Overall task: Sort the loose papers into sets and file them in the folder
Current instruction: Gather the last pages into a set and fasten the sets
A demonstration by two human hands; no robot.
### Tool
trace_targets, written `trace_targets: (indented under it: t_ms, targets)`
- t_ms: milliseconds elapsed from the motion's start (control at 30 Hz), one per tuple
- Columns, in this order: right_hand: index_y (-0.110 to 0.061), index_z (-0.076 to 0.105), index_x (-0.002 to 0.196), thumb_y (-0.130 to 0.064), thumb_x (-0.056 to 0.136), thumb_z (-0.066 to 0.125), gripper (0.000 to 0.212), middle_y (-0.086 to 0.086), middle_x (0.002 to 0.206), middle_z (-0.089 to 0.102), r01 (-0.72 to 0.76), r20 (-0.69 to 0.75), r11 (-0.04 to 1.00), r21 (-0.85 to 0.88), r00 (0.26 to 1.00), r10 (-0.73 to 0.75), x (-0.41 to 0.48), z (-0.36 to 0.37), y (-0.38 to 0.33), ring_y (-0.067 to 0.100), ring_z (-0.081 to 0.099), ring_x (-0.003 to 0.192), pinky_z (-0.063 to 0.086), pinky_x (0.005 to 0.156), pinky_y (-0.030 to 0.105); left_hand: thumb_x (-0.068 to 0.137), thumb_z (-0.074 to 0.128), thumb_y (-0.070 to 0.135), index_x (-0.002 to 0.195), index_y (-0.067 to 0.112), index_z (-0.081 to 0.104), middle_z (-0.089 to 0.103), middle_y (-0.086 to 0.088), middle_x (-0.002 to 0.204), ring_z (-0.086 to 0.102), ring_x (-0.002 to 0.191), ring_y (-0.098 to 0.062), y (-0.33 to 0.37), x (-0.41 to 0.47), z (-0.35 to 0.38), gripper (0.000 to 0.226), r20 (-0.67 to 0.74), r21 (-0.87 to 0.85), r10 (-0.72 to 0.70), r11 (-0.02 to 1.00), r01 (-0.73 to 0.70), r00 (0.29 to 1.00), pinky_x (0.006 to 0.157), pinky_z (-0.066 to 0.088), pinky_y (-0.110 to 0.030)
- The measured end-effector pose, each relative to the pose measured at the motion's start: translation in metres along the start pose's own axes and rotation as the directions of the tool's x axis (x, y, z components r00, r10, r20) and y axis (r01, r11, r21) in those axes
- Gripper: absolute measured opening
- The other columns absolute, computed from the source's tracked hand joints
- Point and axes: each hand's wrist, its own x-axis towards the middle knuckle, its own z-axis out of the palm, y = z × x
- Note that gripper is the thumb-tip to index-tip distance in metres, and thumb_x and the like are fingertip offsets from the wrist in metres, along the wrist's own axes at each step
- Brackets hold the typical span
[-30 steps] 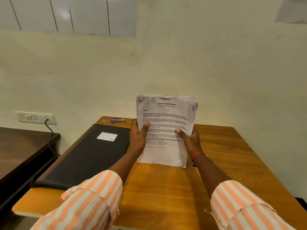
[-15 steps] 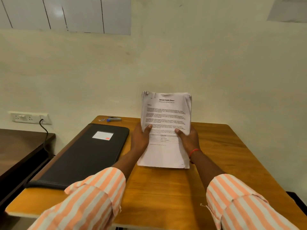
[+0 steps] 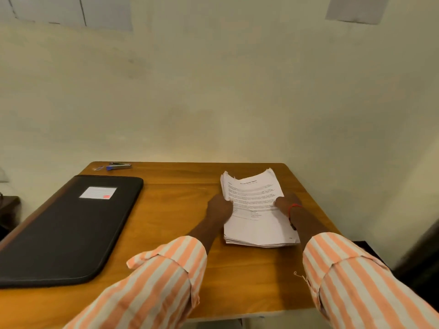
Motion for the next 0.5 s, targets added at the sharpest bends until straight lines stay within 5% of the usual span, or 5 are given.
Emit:
trace_targets:
  t_ms: [267,400,500]
  targets:
    - [-0.001,0.051,0.136,-0.014,0.097,0.057,0.041,0.020,0.136,0.056,-0.037,-0.096,0.994,-0.102,0.995,0.027,0.018,-0.013,0.031,0.038,0.056,0.119,0.044,0.084,0.035,0.096,0.054,0.018,0.084,0.014,0.063,0.071,-0.009,0.100,0.064,0.083,-0.020,0.002,0.000,0.038,0.016,-0.051,0.315,0.099,0.946,-0.078,0.994,0.066,0.050,-0.032]
    - [-0.003,0.058,0.127,-0.014,0.096,0.058,0.033,0.018,0.127,0.062,0.019,-0.129,0.985,-0.174,0.991,-0.042,0.022,0.001,0.036,0.037,0.060,0.112,0.044,0.079,0.033,0.101,0.048,0.030,0.123,0.015,0.058,0.061,-0.009,0.117,0.063,0.101,-0.026,-0.007,-0.003,0.048,0.029,-0.092,0.498,0.171,0.861,-0.103,0.981,0.079,0.049,-0.033]
    - [-0.006,0.054,0.130,-0.017,0.093,0.062,0.039,0.017,0.130,0.058,0.070,-0.182,0.969,-0.238,0.976,-0.115,0.023,0.010,0.041,0.035,0.058,0.115,0.051,0.093,0.041,0.101,0.047,0.032,0.132,0.014,0.052,0.058,-0.008,0.122,0.063,0.100,-0.024,-0.011,-0.006,0.055,0.036,-0.118,0.566,0.215,0.817,-0.113,0.969,0.075,0.048,-0.031]
